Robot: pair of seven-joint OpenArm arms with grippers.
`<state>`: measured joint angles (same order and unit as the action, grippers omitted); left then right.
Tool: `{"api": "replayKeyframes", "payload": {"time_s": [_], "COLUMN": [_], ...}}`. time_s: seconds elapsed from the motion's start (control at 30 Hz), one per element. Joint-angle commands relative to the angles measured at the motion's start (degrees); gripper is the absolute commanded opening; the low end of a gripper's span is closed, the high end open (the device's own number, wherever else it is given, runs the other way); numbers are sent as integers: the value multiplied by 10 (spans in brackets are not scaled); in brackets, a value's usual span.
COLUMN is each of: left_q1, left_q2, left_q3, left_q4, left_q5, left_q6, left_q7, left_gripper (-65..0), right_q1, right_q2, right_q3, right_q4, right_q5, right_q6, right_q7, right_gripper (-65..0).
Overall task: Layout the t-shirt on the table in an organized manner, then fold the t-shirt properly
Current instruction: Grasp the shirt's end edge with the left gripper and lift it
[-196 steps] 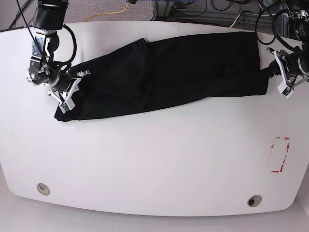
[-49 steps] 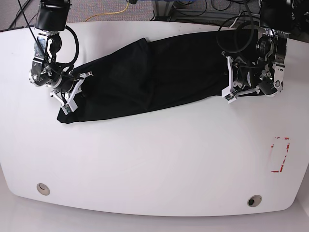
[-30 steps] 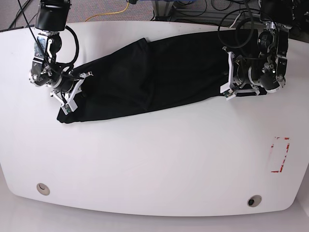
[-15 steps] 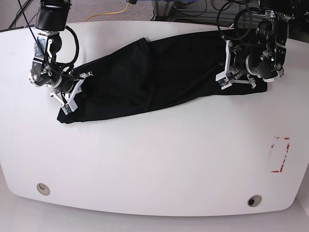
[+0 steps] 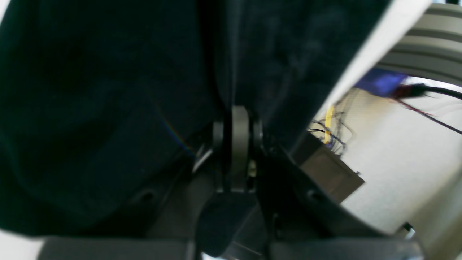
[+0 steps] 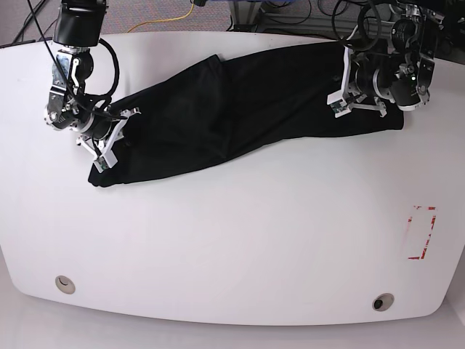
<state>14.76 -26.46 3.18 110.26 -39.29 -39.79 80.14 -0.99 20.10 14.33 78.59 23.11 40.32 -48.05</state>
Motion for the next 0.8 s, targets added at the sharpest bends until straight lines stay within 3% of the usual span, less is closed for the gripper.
{"api": "replayKeyframes", "payload": {"time_s": [0.0, 0.33, 0.53, 0.77], "left_q1": [-5, -6, -7, -7], "left_q2": [-10, -10, -13, -33], "left_q3": [-3, -3, -9, -108], "left_q4": [10, 10, 10, 10], "left_q5": [-9, -66, -155, -255], "left_q6": [-2, -2, -2, -2], "left_q7": [-1, -1, -1, -1], "left_gripper": [-618, -510, -432, -429], "right_q1": [-4, -4, -4, -5], "right_q2": [2, 1, 1, 2], "right_q3": [-3, -3, -3, 1], "right_q4": [-5, -5, -5, 19], "right_q5": [-30, -30, -30, -24], "right_q6": [-3, -3, -3, -3], "right_q7": [-44, -44, -44, -47], "right_gripper": [-618, -618, -618, -617]}}
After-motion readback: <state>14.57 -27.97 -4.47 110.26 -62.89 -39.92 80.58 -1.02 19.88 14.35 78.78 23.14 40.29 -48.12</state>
